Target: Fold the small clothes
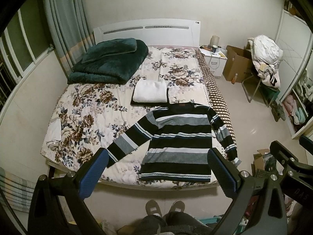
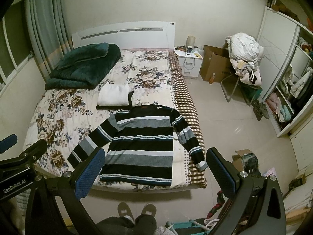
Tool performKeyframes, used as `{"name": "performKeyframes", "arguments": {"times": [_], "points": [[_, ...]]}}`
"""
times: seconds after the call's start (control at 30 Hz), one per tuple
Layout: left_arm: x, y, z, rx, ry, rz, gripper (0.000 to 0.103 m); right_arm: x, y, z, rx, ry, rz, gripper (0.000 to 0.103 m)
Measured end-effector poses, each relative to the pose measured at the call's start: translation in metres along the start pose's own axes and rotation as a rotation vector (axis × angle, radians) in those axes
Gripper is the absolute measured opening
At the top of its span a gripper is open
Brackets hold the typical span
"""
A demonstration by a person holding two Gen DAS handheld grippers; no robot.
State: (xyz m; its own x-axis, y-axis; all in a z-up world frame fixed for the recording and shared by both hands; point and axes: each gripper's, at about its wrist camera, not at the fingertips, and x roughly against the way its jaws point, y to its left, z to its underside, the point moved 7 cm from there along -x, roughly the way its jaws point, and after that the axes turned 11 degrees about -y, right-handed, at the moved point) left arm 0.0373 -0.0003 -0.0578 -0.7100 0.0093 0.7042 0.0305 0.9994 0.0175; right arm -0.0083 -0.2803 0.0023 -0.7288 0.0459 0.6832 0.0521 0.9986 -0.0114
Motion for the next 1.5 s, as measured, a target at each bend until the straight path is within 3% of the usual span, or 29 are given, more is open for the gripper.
{"name": "performKeyframes", "arguments": {"times": [0.9,1.03,1.17,1.23,1.33,1.5], "points": [[0.001,0.001,0.000,-0.001,-0.015,-0.003,0.103,0.001,0.001,0.003,-0.003,-0.004,0.000,0.103],[-0.001,0.005,-0.023,-0.005,-0.049,-0.029,0.103,0.000,0.006,-0.032,-0.033,0.016,0.005,0.103],[-0.032,0.017,-0.043,-0.006,-0.128,-0.073,0.103,-0.027,-0.003,-0.033,-0.101,0.038,0.028,0.103],[-0.061,0.019,-0.038,-0.030,-0.149,-0.098,0.103,-0.058,-0.016,-0.021,-0.159,0.072,0.075,0.103],[-0.115,0.024,-0.022,-0.052,-0.124,-0.095,0.103,-0.098,-0.047,0.002,-0.249,0.111,0.167,0.103],[-0.203,0.018,0.000,-0.069,-0.008,-0.121,0.103,-0.169,-0.118,0.059,-0.400,0.201,0.287,0.103]]}}
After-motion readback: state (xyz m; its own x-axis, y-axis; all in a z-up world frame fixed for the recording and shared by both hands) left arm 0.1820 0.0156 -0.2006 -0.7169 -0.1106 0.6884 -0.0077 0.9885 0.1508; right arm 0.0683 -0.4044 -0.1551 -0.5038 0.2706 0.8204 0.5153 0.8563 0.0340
